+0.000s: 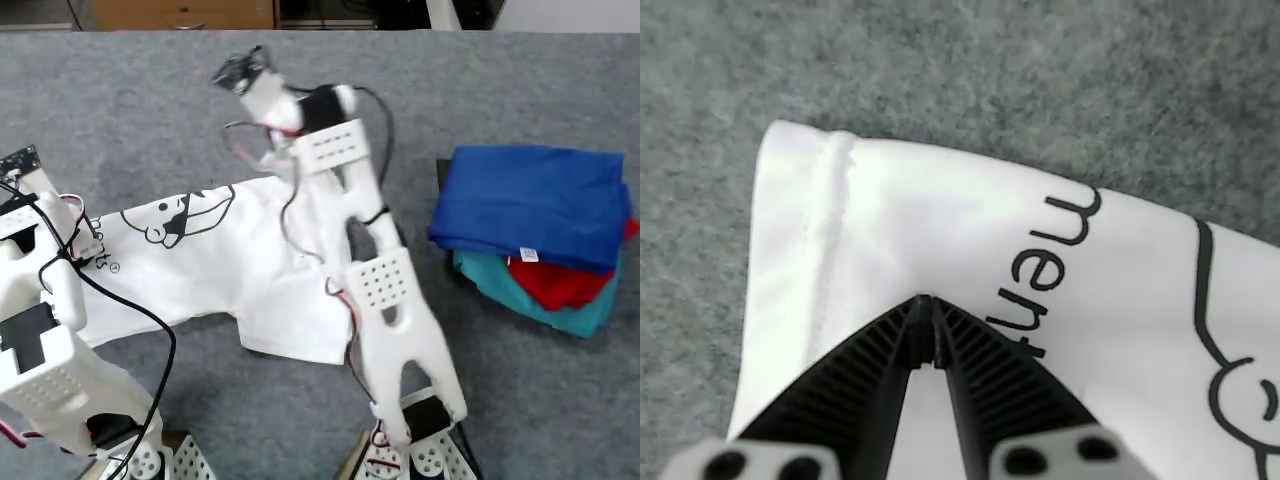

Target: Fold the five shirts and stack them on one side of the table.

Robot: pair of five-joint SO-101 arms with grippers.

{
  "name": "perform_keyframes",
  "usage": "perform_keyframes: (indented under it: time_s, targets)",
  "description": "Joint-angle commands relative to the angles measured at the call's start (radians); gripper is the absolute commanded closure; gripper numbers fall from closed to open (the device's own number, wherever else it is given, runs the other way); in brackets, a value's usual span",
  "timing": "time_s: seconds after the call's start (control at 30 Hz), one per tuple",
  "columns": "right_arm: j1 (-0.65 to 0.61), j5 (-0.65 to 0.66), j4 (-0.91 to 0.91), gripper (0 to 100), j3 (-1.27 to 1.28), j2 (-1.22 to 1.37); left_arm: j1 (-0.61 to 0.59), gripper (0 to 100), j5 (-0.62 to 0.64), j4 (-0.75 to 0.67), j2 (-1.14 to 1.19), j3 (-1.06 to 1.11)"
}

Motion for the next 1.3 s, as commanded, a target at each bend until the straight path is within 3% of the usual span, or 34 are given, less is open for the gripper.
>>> perform_keyframes:
  time_s: [0.0,0.2,0.43,0.7,0.83,1.03,1.27]
  targets:
    - [-0.038,-0.041,-0.020,99.4,0.067,-0.001,-0.023,98,-0.005,0.002,0.001,-0.034]
    - [0.036,-0.037,-0.152,99.4,0.173,0.088,-0.023,98,-0.006,0.002,0.002,-0.034]
    - [0.131,-0.034,-0.203,99.4,0.105,0.182,-0.023,98,-0.061,0.000,0.002,-0.034]
    - [0.125,-0.021,-0.008,99.4,-0.111,0.151,-0.023,98,-0.075,0.009,-0.010,-0.049]
    - [0.124,-0.006,0.021,99.4,-0.174,0.073,-0.023,98,-0.075,0.114,-0.076,-0.106]
    - [0.088,0.051,0.023,99.4,0.102,-0.254,0.038,98,-0.074,0.230,-0.252,-0.101]
    - [0.022,0.201,0.020,99.4,0.745,-0.794,0.063,98,-0.074,0.242,-0.616,0.126]
